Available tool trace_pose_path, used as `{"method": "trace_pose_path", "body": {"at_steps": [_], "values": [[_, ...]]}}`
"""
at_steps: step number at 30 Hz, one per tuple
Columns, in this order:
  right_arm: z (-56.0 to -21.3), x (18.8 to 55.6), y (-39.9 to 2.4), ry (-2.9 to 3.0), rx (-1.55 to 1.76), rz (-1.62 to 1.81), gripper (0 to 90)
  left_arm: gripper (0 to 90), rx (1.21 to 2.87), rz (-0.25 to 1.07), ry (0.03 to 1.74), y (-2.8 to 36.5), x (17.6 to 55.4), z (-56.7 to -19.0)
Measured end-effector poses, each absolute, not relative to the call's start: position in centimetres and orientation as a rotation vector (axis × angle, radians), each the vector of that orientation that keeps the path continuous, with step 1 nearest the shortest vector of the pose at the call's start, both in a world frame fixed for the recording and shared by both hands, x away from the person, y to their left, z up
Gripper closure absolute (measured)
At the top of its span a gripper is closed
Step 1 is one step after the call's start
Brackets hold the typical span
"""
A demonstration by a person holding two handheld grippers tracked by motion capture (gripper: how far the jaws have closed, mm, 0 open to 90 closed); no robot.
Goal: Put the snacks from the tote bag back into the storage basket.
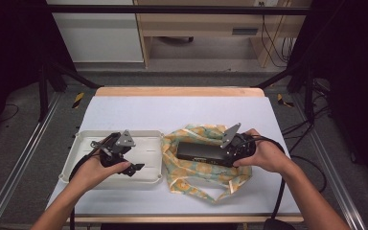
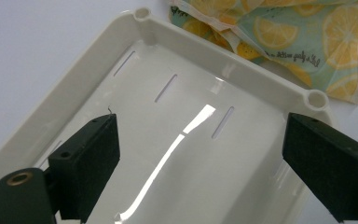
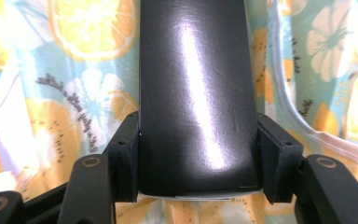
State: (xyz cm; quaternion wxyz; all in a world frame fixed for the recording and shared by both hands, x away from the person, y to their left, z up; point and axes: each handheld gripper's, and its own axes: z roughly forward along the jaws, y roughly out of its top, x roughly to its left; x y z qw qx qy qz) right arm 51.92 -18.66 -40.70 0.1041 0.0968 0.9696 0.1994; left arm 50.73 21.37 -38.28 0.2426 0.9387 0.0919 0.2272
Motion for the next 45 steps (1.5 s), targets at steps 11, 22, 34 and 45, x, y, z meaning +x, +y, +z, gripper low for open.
{"method": "trace_pose_path", "body": {"at_steps": [11, 22, 34, 45], "values": [[-38.3, 50.8, -20.2, 2.787, 0.292, 0.736, 43.3, 11.2, 2.583, 0.627, 0.246, 20.2, 51.1, -36.8], [-36.8, 50.2, -20.3, 2.748, 0.275, 0.776, 43.3, 10.0, 2.625, 0.567, 0.175, 18.3, 52.2, -36.1], [-35.2, 49.7, -19.3, 2.726, 0.252, 0.784, 43.4, 6.9, 2.625, 0.595, 0.134, 17.3, 52.0, -34.7], [-33.7, 49.5, -17.1, 2.735, 0.199, 0.792, 43.4, 6.8, 2.643, 0.586, 0.080, 16.6, 51.9, -32.8]]}}
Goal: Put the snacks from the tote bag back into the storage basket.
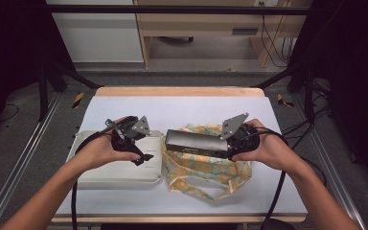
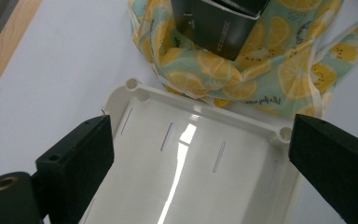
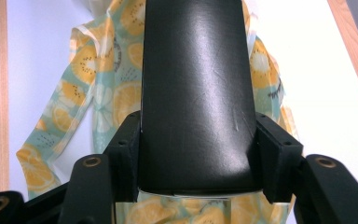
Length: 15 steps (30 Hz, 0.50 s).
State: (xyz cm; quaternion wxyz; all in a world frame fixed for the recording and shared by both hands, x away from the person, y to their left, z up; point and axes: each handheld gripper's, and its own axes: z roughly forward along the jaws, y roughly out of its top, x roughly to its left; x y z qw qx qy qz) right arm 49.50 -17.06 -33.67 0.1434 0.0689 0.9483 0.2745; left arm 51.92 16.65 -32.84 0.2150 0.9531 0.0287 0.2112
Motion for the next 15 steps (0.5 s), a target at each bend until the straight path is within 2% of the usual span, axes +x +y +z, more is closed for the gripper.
{"method": "trace_pose_path", "body": {"at_steps": [5, 11, 15], "values": [[-33.5, 50.1, -16.3, 2.742, 0.193, 0.800, 43.4, 7.0, 2.661, 0.569, 0.053, 17.0, 52.6, -32.3], [-33.9, 50.4, -15.3, 2.757, 0.183, 0.815, 43.4, 7.0, 2.662, 0.488, 0.039, 17.4, 52.9, -31.8], [-34.1, 50.6, -14.5, 2.761, 0.186, 0.799, 43.4, 7.0, 2.661, 0.521, 0.016, 17.6, 53.0, -31.0]]}}
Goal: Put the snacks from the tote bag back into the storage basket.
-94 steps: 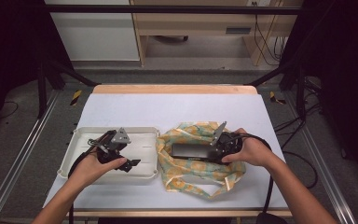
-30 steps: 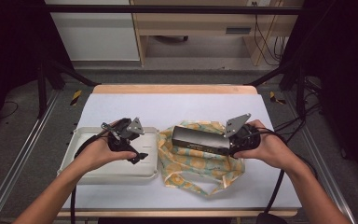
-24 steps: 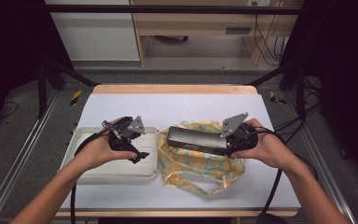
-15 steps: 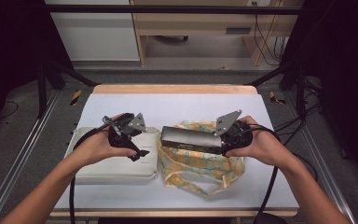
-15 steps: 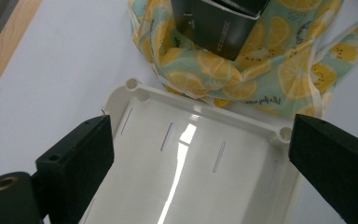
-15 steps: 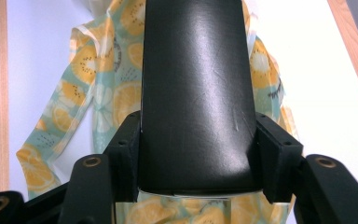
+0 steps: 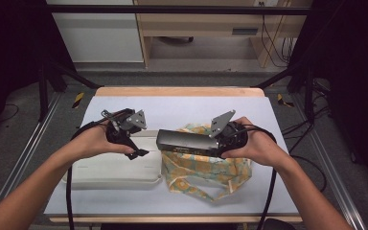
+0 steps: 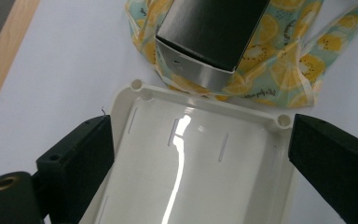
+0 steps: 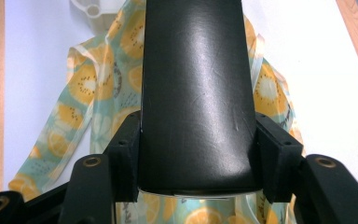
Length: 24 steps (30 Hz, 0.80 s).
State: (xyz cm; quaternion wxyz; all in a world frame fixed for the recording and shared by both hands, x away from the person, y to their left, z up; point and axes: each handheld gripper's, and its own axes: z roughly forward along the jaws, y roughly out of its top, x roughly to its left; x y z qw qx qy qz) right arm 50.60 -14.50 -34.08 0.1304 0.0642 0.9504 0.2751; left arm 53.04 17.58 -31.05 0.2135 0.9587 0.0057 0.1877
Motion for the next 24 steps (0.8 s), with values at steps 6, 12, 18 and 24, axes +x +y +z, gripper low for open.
{"method": "trace_pose_path", "body": {"at_steps": [6, 12, 18, 24], "values": [[-34.3, 50.3, -13.2, 2.762, 0.176, 0.792, 43.5, 6.9, 2.667, 0.563, 0.021, 17.6, 52.9, -30.5], [-34.4, 49.7, -12.0, 2.771, 0.152, 0.784, 43.5, 6.8, 2.683, 0.548, 0.016, 17.8, 52.0, -30.3], [-34.3, 49.4, -10.8, 2.776, 0.124, 0.794, 43.4, 6.9, 2.701, 0.509, 0.014, 17.9, 51.2, -30.0], [-33.9, 49.2, -9.5, 2.775, 0.096, 0.798, 43.4, 7.8, 2.723, 0.477, -0.018, 17.4, 50.3, -29.8]]}}
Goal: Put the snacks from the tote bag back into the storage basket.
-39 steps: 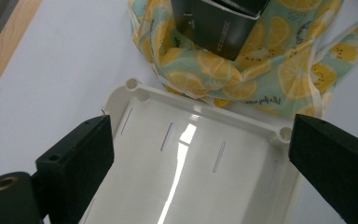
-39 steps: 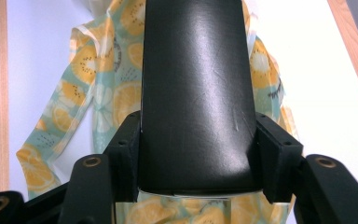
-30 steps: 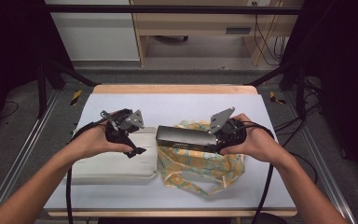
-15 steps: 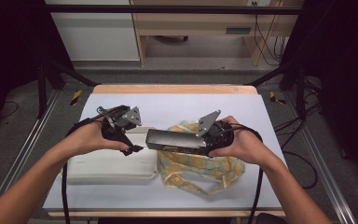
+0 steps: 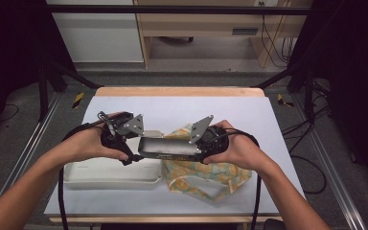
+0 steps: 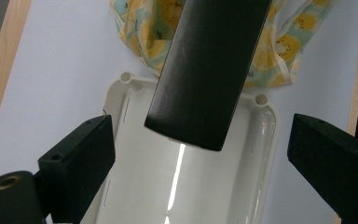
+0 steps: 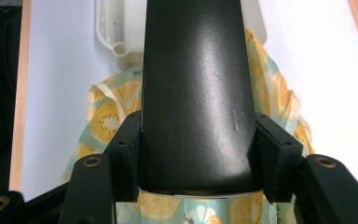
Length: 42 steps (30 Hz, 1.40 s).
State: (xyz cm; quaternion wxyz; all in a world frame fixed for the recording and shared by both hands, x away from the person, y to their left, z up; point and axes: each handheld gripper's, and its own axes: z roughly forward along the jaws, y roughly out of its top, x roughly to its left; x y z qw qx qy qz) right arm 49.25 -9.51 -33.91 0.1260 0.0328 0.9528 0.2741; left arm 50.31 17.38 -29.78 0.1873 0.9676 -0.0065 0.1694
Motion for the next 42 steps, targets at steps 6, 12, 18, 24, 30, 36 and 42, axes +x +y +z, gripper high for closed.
{"method": "trace_pose_path", "body": {"at_steps": [6, 12, 18, 24, 30, 36, 42], "values": [[-33.3, 49.1, -8.8, 2.771, 0.067, 0.804, 43.5, 8.2, 2.755, 0.448, -0.020, 16.9, 50.1, -30.4], [-33.0, 48.5, -8.3, 2.770, 0.051, 0.817, 43.5, 9.6, 2.791, 0.416, -0.030, 16.5, 50.3, -30.9], [-33.0, 48.3, -8.0, 2.783, 0.025, 0.805, 43.5, 14.2, 2.847, 0.388, -0.061, 15.9, 50.2, -31.4], [-32.9, 48.2, -7.9, 2.795, 0.013, 0.798, 43.5, 18.1, 2.910, 0.388, -0.083, 15.3, 49.8, -32.0], [-32.8, 48.1, -7.9, 2.792, 0.006, 0.798, 43.5, 21.1, 2.933, 0.368, -0.104, 14.9, 49.9, -32.4], [-32.8, 48.1, -7.9, 2.800, 0.001, 0.793, 43.4, 29.3, 2.954, 0.370, -0.102, 14.8, 49.9, -32.6], [-32.9, 48.0, -8.0, 2.800, 0.001, 0.793, 43.5, 36.6, 2.967, 0.352, -0.137, 14.6, 49.9, -32.8]]}}
